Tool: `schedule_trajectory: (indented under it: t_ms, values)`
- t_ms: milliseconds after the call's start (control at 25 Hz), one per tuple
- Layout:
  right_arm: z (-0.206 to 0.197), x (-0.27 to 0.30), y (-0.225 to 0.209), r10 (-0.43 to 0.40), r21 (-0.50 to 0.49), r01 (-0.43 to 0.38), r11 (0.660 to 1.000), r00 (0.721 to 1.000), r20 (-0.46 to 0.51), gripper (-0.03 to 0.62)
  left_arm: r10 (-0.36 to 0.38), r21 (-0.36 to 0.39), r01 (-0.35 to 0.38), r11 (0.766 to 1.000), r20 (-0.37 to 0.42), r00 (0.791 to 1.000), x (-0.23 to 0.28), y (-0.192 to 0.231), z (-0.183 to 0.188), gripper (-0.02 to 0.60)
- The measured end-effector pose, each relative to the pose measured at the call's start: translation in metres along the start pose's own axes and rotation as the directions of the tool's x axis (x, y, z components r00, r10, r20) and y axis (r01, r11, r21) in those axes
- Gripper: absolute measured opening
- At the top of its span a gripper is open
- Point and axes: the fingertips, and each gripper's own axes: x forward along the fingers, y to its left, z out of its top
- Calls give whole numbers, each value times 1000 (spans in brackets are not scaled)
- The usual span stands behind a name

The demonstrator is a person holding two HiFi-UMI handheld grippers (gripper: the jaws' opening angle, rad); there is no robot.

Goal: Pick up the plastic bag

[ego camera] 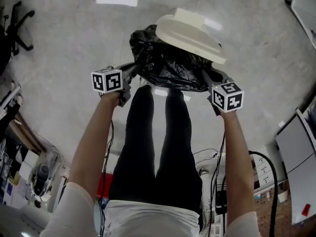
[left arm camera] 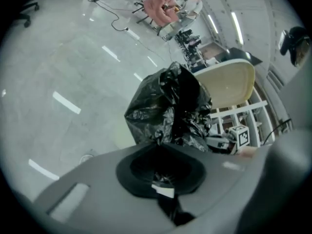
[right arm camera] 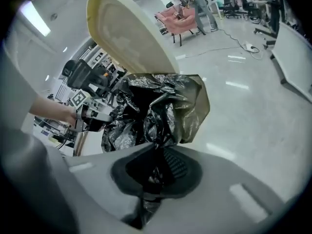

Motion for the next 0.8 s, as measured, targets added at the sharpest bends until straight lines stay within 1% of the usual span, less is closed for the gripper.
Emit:
schedule_trajectory:
  t_ms: [80,200,280,440,600,800]
  values:
    - [2,-8,5,-17,20,17,1000,1000,9,7,26,7,-26,1000,18,1000,-8,-3,3,8]
    - [11,-31,20,-16,49,14,999,999,47,3,53,35,-54,998,51,997,-28,-19,10,8]
    - [19,-53,34,-19,54,15,998,997,79,3,79,75,-85,994,74,994,-49,-34,14,8]
    - [34,-103,64,-48,80,37,996,990,130,3,126,174,-141,975,96,987,-101,-72,16,8]
    - [34,-148,94,-80,101,68,993,989,128,3,120,224,-139,965,95,988,-150,-117,7,8]
    - [39,-191,134,-133,81,123,989,982,133,3,95,277,-122,953,110,989,-206,-166,3,7]
